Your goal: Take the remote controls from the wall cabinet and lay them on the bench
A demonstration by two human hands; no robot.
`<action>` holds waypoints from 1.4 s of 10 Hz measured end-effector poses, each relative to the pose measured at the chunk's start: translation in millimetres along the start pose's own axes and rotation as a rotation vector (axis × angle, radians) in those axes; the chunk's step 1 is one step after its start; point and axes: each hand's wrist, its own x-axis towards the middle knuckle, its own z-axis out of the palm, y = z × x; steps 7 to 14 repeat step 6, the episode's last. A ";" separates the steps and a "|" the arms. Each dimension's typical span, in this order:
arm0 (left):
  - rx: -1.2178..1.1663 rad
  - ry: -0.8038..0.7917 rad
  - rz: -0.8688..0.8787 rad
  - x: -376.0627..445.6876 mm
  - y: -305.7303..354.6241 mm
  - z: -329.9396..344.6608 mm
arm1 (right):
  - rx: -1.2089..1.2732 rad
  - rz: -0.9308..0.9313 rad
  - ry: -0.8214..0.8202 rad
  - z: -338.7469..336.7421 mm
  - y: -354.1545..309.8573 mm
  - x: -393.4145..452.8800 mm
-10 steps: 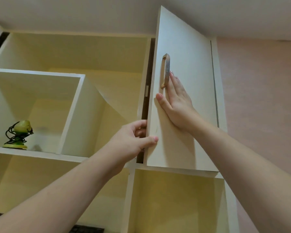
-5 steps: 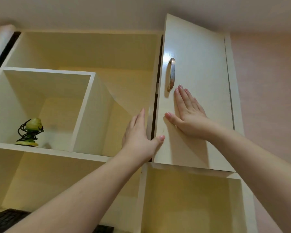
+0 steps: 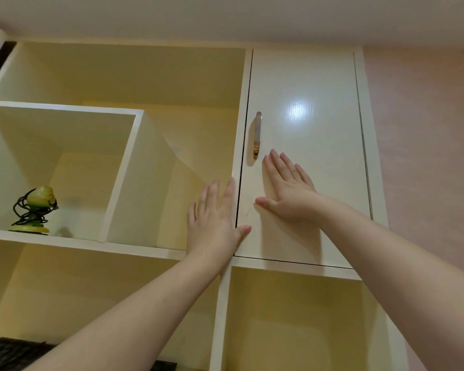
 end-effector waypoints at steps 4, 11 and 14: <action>0.476 -0.175 0.327 -3.2 8.1 -20.9 | -0.043 0.046 -0.013 -13.9 -15.7 -26.4; 0.443 -0.291 0.445 -25.4 17.3 -45.6 | -0.070 0.107 -0.158 -32.3 -27.8 -85.2; 0.443 -0.291 0.445 -25.4 17.3 -45.6 | -0.070 0.107 -0.158 -32.3 -27.8 -85.2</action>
